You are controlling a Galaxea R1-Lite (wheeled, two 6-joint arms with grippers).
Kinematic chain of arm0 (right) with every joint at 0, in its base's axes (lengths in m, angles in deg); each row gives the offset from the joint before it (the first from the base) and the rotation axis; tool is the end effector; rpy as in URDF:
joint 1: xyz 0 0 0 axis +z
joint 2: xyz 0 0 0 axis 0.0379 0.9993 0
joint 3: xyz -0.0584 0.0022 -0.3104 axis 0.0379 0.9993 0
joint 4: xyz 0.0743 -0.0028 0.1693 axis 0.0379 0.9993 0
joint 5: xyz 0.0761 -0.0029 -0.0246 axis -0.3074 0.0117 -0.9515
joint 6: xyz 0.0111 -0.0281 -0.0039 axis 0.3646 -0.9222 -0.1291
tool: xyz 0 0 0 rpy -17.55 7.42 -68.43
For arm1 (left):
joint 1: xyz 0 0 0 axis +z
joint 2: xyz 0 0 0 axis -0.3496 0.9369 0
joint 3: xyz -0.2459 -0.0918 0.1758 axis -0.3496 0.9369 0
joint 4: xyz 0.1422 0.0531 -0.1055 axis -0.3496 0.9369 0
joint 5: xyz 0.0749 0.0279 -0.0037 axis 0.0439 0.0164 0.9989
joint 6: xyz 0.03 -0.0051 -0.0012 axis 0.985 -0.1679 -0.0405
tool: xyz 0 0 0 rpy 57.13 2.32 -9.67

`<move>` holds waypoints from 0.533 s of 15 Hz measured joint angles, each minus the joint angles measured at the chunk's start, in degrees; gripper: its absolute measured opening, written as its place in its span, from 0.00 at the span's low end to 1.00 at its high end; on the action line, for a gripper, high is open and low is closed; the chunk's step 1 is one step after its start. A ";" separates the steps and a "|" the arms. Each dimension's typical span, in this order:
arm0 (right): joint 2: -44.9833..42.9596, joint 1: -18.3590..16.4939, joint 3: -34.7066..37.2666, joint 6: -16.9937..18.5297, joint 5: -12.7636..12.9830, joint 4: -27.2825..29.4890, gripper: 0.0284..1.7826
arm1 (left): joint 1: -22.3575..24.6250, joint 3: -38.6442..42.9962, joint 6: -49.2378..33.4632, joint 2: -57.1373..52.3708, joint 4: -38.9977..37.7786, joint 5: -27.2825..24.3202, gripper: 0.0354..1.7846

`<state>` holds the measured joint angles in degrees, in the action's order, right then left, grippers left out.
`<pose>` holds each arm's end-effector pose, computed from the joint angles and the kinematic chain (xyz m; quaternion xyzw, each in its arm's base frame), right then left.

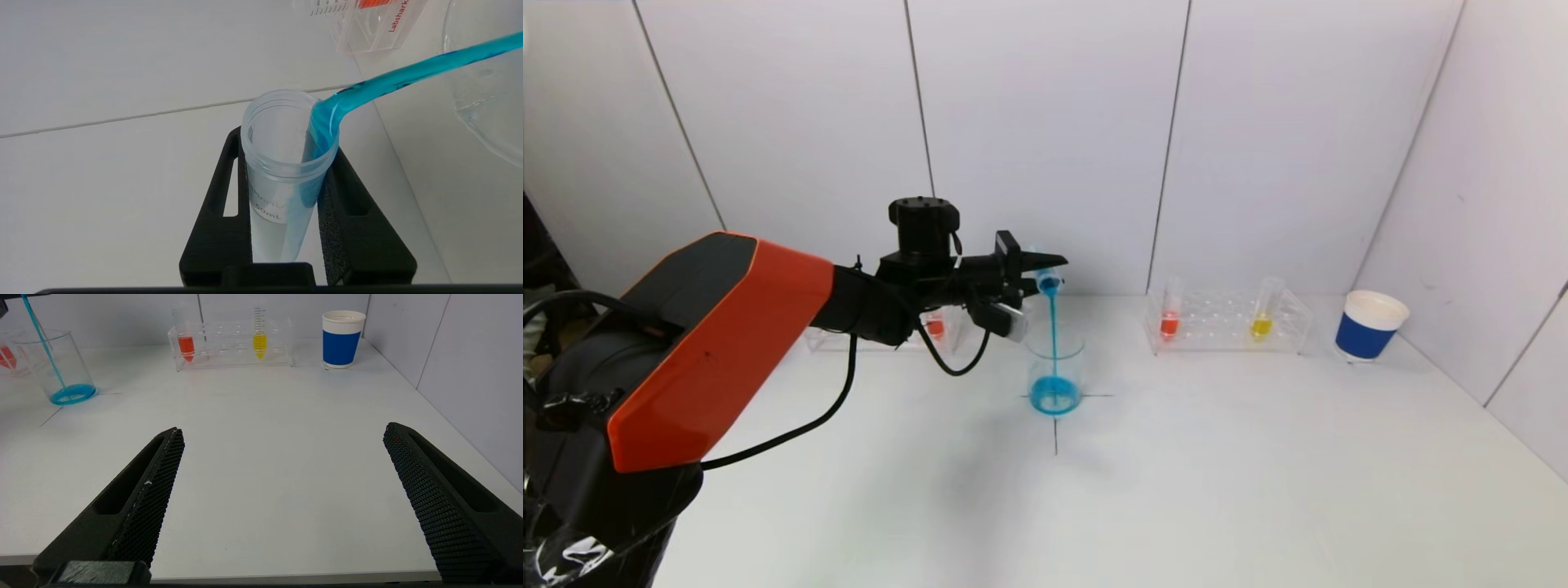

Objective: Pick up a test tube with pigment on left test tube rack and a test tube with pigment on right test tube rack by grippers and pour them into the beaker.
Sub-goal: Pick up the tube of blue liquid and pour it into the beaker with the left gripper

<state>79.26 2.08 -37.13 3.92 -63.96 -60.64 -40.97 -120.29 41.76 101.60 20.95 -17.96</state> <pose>-0.0367 -0.0006 0.0764 0.0238 -0.0054 -0.0114 0.9996 0.4628 -0.1973 0.1619 0.6268 -0.4050 -0.3930 0.5372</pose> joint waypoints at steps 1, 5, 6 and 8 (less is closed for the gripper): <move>0.00 0.00 0.00 0.00 -0.02 0.01 0.99 | 0.04 -0.61 0.91 0.22 -0.02 -0.59 0.25; 0.00 0.00 0.00 -0.02 0.00 0.00 0.99 | 0.04 -1.74 1.77 0.63 -0.05 -0.80 0.25; 0.00 0.00 0.00 0.00 0.00 0.00 0.99 | 0.04 -2.21 1.96 0.67 -0.02 -0.85 0.25; 0.00 0.00 0.00 0.00 -0.02 -0.02 0.99 | 0.04 -3.18 2.12 0.74 -0.02 -0.94 0.25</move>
<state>79.26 2.08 -37.13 3.92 -63.98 -60.67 -40.93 -123.47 43.88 102.34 20.93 -18.90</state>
